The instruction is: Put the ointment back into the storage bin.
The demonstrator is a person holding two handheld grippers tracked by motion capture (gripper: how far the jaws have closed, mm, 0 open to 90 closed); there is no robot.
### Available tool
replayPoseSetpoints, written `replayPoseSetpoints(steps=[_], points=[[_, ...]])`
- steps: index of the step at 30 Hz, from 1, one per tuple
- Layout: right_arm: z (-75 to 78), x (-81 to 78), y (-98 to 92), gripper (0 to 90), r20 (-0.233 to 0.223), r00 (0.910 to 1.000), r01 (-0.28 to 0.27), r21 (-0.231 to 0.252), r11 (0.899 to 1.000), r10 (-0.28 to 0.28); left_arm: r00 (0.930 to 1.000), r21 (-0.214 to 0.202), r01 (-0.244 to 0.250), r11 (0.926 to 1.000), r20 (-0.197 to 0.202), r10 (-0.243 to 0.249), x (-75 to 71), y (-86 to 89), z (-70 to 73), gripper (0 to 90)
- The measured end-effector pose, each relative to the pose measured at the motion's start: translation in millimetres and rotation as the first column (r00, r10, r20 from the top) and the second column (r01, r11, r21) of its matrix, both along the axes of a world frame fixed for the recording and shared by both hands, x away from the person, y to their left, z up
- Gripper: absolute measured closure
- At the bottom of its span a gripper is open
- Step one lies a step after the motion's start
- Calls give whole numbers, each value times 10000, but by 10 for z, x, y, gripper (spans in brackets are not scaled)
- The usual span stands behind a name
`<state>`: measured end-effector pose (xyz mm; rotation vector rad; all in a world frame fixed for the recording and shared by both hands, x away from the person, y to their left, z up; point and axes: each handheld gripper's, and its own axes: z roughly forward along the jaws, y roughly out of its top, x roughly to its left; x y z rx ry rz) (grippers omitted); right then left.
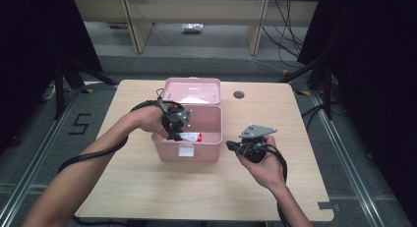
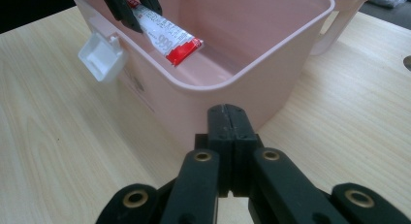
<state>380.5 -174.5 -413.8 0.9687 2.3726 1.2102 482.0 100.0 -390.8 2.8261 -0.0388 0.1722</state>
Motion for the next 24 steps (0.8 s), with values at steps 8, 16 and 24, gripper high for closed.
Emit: replayPoseSetpoints(steps=[8, 16, 24], points=[[6, 1, -14, 900, -48, 10000, 44, 19, 10000, -44, 9999, 102, 109, 9999, -50, -109, 8, -22, -30, 712], [-2, 9, -21, 900, 113, 9999, -24, -68, 10000, 25, 9999, 245, 112, 9996, -46, -111, 19, -29, -48, 712], [-11, 9, -29, 900, 112, 9999, -21, -91, 10000, 22, 9999, 361, 114, 9993, -55, -112, 35, -30, -85, 711]])
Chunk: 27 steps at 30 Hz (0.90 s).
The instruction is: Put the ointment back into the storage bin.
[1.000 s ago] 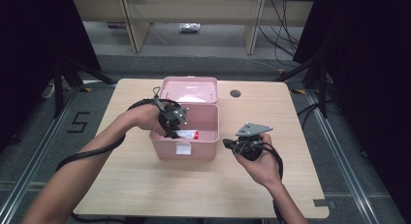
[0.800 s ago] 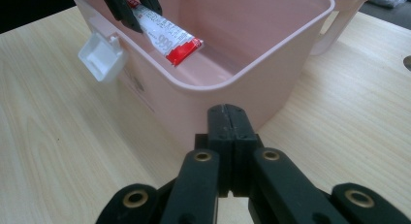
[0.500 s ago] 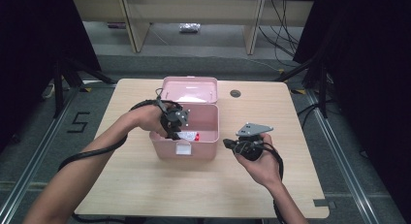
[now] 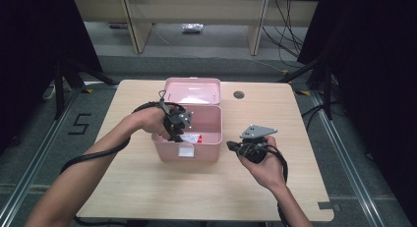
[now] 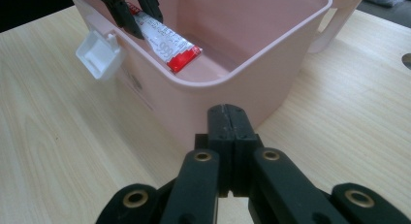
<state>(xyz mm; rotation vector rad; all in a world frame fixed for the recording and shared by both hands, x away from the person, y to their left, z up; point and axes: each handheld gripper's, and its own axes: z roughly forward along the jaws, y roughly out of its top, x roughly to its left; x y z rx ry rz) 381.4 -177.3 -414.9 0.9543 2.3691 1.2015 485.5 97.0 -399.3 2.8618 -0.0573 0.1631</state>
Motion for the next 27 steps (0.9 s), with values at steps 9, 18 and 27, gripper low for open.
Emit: replayPoseSetpoints(steps=[9, 18, 27], points=[[-2, -17, 10, 900, -211, 9997, 131, 133, 9998, -128, 9998, -118, -134, 9998, -113, 133, 10, -5, -41, 711], [-6, -13, 3, 900, -147, 9998, 106, 87, 9999, -105, 9998, -47, -161, 9999, -123, 160, 25, -3, -60, 711], [-4, -14, 1, 900, -133, 9999, 85, 103, 9999, -83, 9997, -62, -183, 9998, -152, 182, 37, -14, -79, 711]])
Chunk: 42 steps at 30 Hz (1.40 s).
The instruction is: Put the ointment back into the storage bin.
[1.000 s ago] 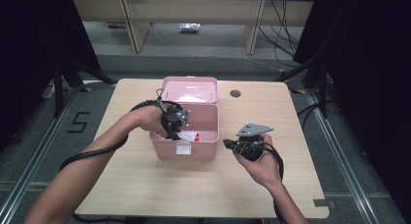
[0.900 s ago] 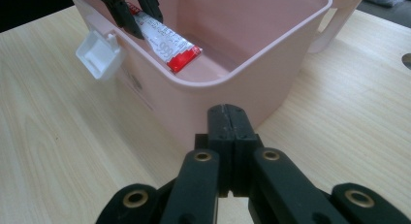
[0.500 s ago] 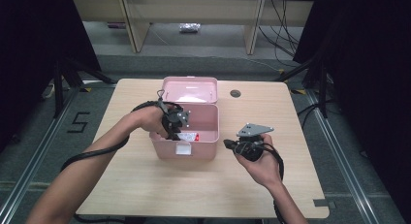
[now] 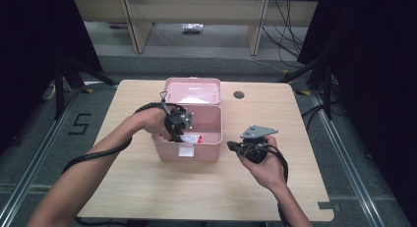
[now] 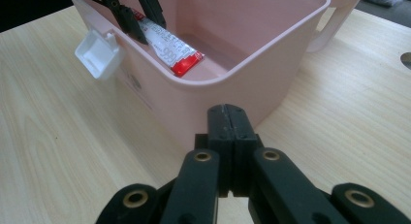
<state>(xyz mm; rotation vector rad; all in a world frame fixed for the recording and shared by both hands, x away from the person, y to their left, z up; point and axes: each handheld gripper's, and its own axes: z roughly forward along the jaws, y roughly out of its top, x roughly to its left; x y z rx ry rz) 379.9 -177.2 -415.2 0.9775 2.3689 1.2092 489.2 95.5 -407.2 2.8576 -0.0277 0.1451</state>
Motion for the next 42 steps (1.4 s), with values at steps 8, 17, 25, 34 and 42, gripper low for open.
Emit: replayPoseSetpoints(steps=[8, 17, 25, 34, 42], points=[[-10, 0, 6, 900, 63, 10000, 42, 46, 10000, -42, 10000, 21, 26, 10000, -16, -26, 10, -7, -10, 711], [-6, 4, -6, 900, 125, 9999, -53, -62, 10000, 53, 9999, 153, 120, 9998, -40, -119, 16, -22, -37, 711], [-7, 9, -12, 900, 101, 9999, -113, -55, 9999, 114, 9999, 199, 50, 9998, -123, -47, 36, -21, -88, 710], [-5, 9, -12, 900, 90, 9999, -105, -56, 9999, 105, 9999, 273, -43, 9996, -142, 47, 52, -16, -121, 710], [0, 2, -14, 900, 27, 10000, -64, -15, 10000, 64, 9999, 296, -91, 9995, -142, 95, 61, -16, -142, 710]])
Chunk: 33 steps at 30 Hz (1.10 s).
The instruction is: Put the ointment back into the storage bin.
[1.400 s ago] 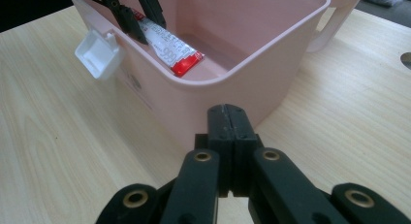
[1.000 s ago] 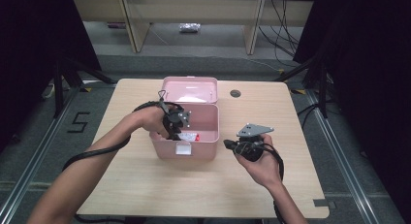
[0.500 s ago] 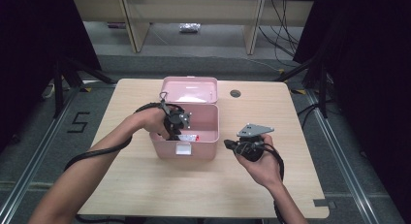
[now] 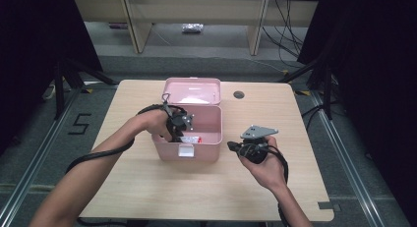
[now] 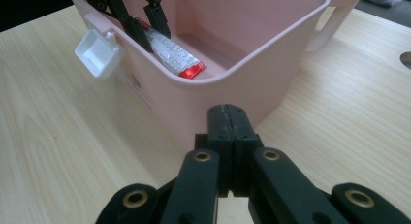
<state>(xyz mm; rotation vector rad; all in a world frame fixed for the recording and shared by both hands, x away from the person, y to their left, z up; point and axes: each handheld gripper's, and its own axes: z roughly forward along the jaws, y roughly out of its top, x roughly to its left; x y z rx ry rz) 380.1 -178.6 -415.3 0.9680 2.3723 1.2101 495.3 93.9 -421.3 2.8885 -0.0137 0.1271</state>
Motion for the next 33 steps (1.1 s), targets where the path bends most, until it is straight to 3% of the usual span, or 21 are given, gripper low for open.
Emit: replayPoseSetpoints(steps=[23, 24, 27, 28, 33], points=[[0, 2, -2, 892, 11, 10000, 66, -28, 10000, -66, 10000, 183, -66, 9998, 31, 66, 16, -13, -18, 702], [2, 5, -6, 880, 97, 9999, 121, -54, 9999, -121, 9998, 36, -130, 9999, 136, 129, 26, -8, -4, 692], [1, 8, -6, 876, 69, 9999, 123, -48, 9999, -123, 9997, 93, -213, 9997, 135, 212, 31, 1, 21, 639], [-2, -3, 5, 876, -118, 9998, 175, 66, 9998, -174, 9996, 59, -194, 9998, 191, 192, 33, 3, 30, 630], [0, 3, 9, 875, -89, 9998, 173, 82, 9998, -173, 9991, -74, -302, 9995, 306, 304, 41, 22, 79, 632]])
